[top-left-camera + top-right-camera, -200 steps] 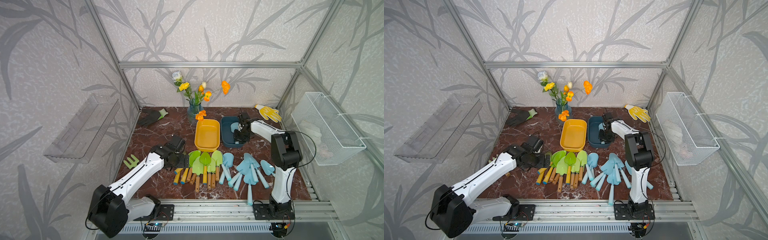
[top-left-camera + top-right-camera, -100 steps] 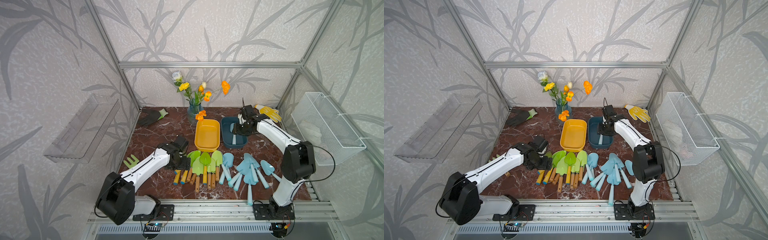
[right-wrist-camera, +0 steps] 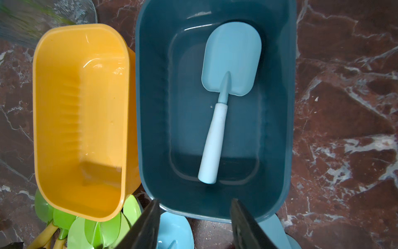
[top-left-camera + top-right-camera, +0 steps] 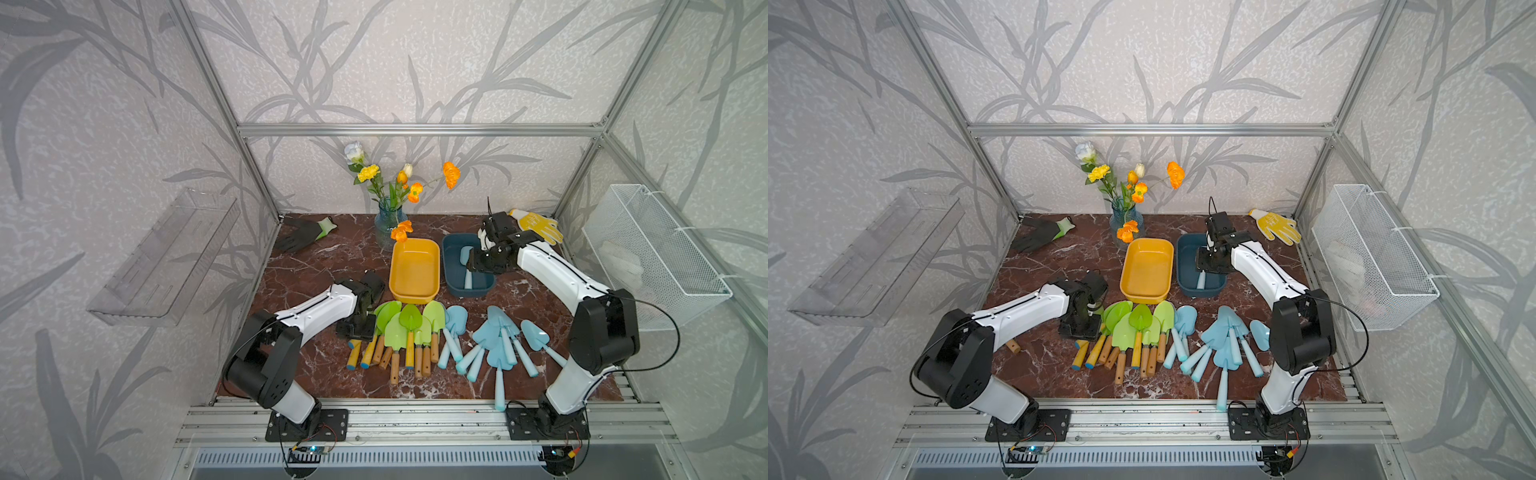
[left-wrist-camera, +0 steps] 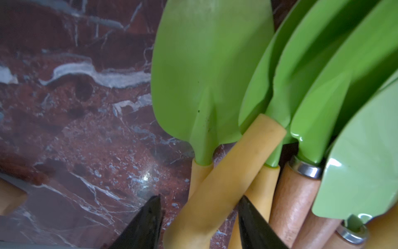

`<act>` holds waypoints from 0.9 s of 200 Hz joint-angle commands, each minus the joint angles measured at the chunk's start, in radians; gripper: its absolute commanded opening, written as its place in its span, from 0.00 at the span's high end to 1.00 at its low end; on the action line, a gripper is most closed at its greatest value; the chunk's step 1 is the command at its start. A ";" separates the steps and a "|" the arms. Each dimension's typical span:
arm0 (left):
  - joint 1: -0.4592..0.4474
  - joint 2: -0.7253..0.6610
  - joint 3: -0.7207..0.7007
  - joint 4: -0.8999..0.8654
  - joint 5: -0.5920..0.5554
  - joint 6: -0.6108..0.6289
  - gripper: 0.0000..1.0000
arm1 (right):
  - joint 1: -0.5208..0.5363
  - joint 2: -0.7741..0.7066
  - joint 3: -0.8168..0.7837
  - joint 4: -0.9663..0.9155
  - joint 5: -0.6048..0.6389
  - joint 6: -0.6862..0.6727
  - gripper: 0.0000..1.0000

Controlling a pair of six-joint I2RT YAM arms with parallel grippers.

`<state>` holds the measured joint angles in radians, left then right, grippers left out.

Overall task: Sort the small shovels by color and place them into the storage box
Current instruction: Pick up the shovel from the center of the board.

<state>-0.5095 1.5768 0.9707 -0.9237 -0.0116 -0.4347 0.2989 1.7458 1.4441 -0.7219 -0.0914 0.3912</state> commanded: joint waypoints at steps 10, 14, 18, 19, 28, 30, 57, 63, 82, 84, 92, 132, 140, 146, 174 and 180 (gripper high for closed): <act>-0.003 0.021 0.036 -0.030 -0.053 0.022 0.60 | -0.001 -0.033 -0.016 -0.008 0.014 -0.002 0.45; -0.002 0.019 0.035 -0.030 -0.053 0.023 0.63 | -0.001 -0.032 -0.019 -0.007 0.016 -0.001 0.46; -0.003 0.018 0.033 -0.030 -0.053 0.024 0.66 | -0.001 -0.032 -0.020 -0.006 0.018 0.000 0.46; -0.003 0.018 0.033 -0.030 -0.052 0.025 0.67 | -0.001 -0.032 -0.020 -0.006 0.018 -0.001 0.46; -0.001 0.013 0.028 -0.031 -0.047 0.028 0.72 | -0.001 -0.034 -0.022 -0.006 0.019 -0.002 0.46; -0.001 0.011 0.027 -0.031 -0.045 0.028 0.73 | -0.001 -0.033 -0.023 -0.006 0.019 -0.001 0.46; -0.003 -0.015 0.017 -0.029 -0.037 0.030 0.84 | -0.001 -0.032 -0.027 -0.005 0.015 0.001 0.46; -0.002 -0.022 0.018 -0.029 -0.037 0.031 0.87 | -0.001 -0.032 -0.028 -0.004 0.014 0.004 0.46; -0.003 -0.042 0.026 -0.041 -0.058 0.028 0.98 | -0.001 -0.032 -0.026 0.002 0.009 0.008 0.46; -0.003 -0.044 0.027 -0.043 -0.062 0.028 0.99 | -0.001 -0.031 -0.025 0.002 0.008 0.008 0.46; -0.003 -0.054 0.036 -0.051 -0.074 0.027 1.00 | -0.001 -0.026 -0.023 0.001 0.007 0.011 0.46; -0.003 -0.123 0.113 -0.107 -0.121 0.022 1.00 | -0.001 -0.023 -0.004 0.000 0.000 0.012 0.46; -0.003 -0.133 0.136 -0.117 -0.122 0.026 1.00 | -0.001 -0.024 -0.002 -0.001 0.004 0.012 0.46; -0.003 -0.139 0.156 -0.122 -0.122 0.030 1.00 | -0.001 -0.026 -0.001 -0.002 0.007 0.010 0.46; -0.002 -0.116 0.276 -0.133 -0.089 0.046 1.00 | -0.001 -0.033 0.002 -0.017 0.031 -0.002 0.46; -0.002 -0.100 0.305 -0.129 -0.068 0.052 1.00 | -0.001 -0.033 -0.001 -0.022 0.038 -0.006 0.46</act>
<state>-0.5106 1.4635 1.1778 -1.0309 -0.1013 -0.4065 0.2989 1.7458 1.4239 -0.7231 -0.0849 0.3946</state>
